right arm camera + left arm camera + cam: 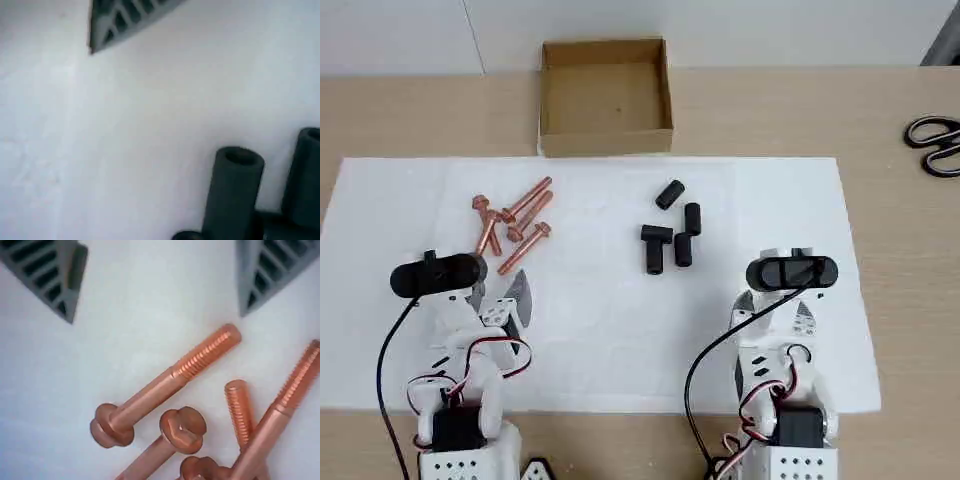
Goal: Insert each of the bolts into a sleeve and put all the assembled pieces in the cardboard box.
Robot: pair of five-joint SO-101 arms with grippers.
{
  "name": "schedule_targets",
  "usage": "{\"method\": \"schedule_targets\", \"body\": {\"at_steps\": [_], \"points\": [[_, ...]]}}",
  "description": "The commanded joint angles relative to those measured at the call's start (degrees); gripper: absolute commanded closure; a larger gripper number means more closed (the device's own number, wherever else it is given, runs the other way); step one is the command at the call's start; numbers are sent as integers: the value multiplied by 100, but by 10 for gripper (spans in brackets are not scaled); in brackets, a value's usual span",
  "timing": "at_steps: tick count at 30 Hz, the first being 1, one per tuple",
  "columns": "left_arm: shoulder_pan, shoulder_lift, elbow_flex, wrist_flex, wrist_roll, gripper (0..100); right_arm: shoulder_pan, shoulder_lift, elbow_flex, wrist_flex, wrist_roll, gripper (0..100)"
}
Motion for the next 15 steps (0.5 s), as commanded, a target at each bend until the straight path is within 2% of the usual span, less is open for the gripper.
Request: {"method": "schedule_targets", "body": {"at_steps": [1, 15], "points": [[-26, -53, -31, -18, -44, 797, -31, -101, 53, 13, 26, 764], [9, -53, -31, -18, -18, 797, -31, -101, 53, 13, 26, 764]]}}
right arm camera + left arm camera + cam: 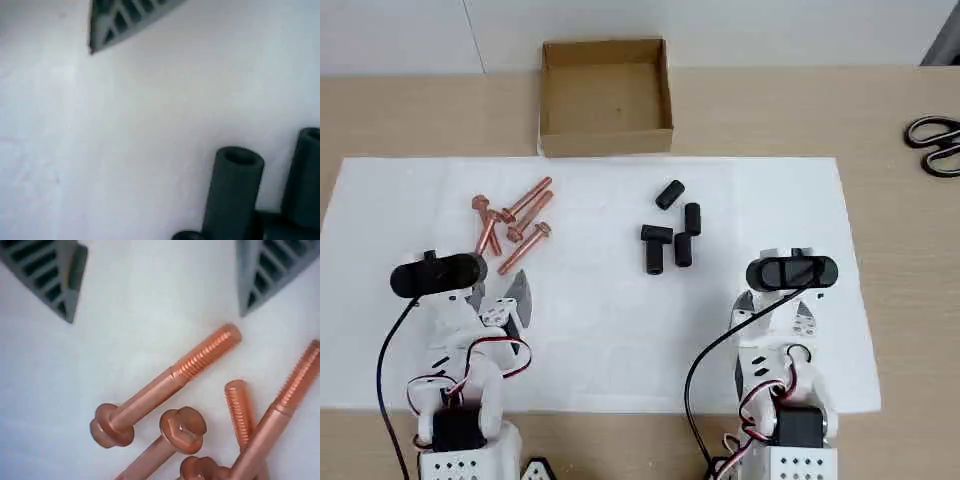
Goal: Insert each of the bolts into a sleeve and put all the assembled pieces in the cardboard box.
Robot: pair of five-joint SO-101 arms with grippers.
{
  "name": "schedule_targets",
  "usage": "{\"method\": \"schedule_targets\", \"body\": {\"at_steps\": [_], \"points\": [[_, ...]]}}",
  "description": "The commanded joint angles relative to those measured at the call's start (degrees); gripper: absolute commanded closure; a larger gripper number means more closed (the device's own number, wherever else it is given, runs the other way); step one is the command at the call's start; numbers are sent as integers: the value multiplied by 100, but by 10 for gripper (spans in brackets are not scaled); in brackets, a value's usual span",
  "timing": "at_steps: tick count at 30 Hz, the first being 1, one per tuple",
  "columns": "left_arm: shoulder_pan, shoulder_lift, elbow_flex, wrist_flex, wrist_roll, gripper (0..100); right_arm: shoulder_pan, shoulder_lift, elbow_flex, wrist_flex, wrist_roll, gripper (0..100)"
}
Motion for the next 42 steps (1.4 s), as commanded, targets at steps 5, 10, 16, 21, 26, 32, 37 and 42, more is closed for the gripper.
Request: {"method": "schedule_targets", "body": {"at_steps": [5, 10, 16, 21, 26, 32, 37, 42], "points": [[-26, -53, -48, 0, -18, 797, -31, -101, 53, 13, 26, 764], [-26, -26, -585, 677, -35, 797, -31, -101, 53, 13, 26, 764], [-26, -18, -1499, 1327, -44, 797, 75, -101, 26, -22, 70, 764], [-70, 264, -2316, 1697, -325, 797, 778, -101, -1020, 514, 70, 764], [-818, 1758, -3749, 1837, -369, 797, 1464, -92, -2637, 1446, 70, 764], [-905, 4264, -5903, 2374, -369, 797, 1508, 708, -3868, 1332, 246, 764], [-413, 5934, -7591, 3429, -642, 797, 1490, 2914, -5196, 1640, 738, 764], [-44, 6954, -8444, 4035, -1143, 797, 505, 5701, -7279, 2967, 1292, 764]]}}
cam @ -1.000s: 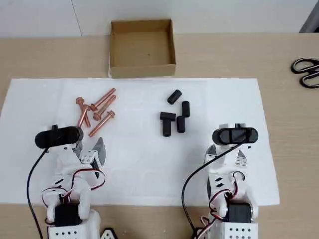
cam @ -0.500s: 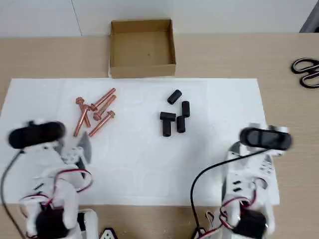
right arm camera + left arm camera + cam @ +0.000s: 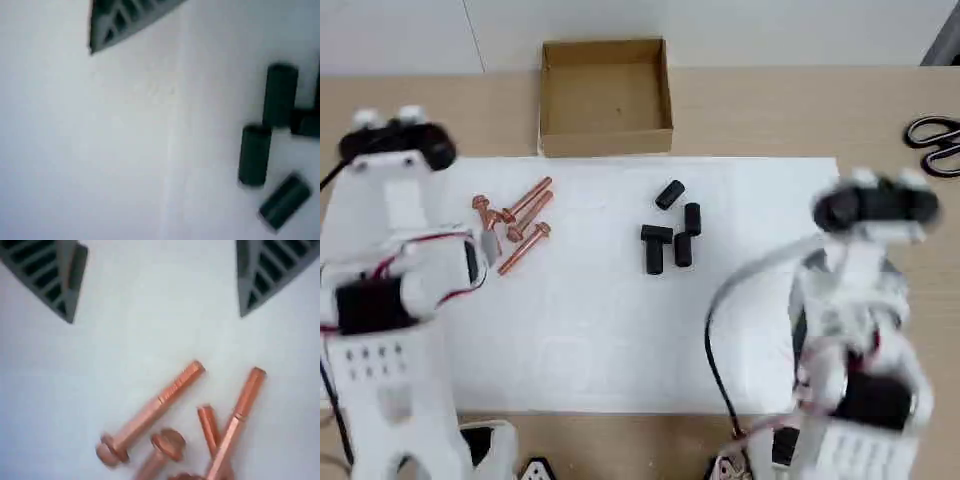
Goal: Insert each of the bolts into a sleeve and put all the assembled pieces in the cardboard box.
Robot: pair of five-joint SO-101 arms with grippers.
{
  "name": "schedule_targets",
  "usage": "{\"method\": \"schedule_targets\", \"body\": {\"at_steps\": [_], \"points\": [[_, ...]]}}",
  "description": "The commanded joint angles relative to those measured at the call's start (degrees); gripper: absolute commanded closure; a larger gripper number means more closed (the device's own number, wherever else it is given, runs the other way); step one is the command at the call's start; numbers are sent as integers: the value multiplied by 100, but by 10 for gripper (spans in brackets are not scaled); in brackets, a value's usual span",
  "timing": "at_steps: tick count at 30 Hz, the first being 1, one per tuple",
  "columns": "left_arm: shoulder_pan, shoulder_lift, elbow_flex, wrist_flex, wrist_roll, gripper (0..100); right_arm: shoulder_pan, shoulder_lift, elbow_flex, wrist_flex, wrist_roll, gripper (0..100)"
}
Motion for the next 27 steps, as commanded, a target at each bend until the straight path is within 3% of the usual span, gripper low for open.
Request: {"method": "schedule_targets", "body": {"at_steps": [1, 4, 8, 17, 27], "points": [[149, 536, -664, 281, -176, 797, -787, 2255, -1846, 1068, 158, 764], [132, 668, -804, 299, -176, 797, -1323, 3890, -3349, 1684, -352, 762], [114, 651, -804, 281, -176, 797, -1393, 5367, -4765, 1719, -1187, 763], [-791, 677, -804, 255, -193, 799, -1842, 7363, -5635, 1297, -1116, 763], [-826, 695, -769, 290, -193, 799, -2598, 8980, -6963, 1182, -1020, 764]]}}
